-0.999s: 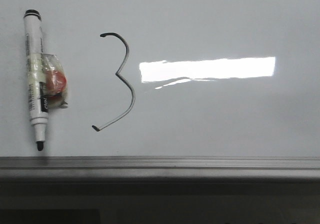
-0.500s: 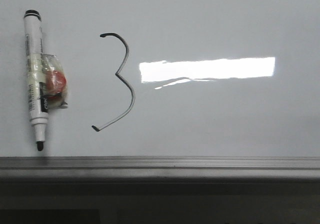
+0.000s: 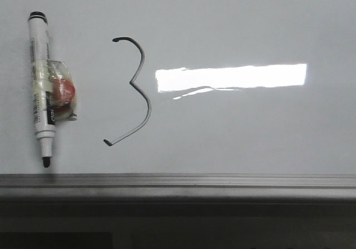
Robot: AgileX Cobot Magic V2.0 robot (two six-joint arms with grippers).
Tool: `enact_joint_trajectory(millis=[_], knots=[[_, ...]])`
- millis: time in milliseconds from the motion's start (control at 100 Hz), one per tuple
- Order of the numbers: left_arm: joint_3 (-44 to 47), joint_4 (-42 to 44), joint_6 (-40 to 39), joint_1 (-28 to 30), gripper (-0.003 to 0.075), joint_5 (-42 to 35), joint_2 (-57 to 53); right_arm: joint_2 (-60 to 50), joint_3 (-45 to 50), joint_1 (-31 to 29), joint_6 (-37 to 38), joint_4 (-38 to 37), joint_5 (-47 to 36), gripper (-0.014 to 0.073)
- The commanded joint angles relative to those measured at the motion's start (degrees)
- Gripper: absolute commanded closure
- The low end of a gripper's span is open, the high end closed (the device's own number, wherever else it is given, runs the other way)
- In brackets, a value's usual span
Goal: Write number 3 on whiteboard
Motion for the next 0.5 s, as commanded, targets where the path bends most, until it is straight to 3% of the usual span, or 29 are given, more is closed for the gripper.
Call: enact_joint_trajectory(millis=[0, 490], knots=[[2.01, -0.49, -0.37, 0.16, 0.0741, -2.50, -1.48, -0.89, 1.30, -0.29, 0.08, -1.04, 2.50, 0.0648], [2.01, -0.49, -0.37, 0.16, 0.0741, -2.50, -1.48, -0.89, 1.30, -0.29, 0.08, -1.07, 4.16, 0.0648]])
